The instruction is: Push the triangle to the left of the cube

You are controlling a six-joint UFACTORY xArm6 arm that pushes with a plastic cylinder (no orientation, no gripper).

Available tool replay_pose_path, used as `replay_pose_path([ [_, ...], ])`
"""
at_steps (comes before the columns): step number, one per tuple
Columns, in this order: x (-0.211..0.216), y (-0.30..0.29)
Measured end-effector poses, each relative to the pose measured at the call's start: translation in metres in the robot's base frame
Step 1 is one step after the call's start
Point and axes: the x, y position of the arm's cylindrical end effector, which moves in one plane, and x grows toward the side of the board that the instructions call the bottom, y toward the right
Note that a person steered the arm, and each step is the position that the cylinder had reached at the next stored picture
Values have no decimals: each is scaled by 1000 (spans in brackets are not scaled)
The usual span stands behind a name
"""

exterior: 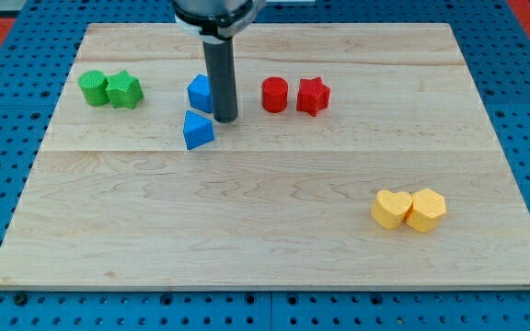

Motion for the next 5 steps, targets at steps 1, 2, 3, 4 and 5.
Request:
replay_pose_path([
  [1,-33,-1],
  [2,-65,12],
  [3,-81,-11],
  [4,-53,-14],
  [5,-34,-18],
])
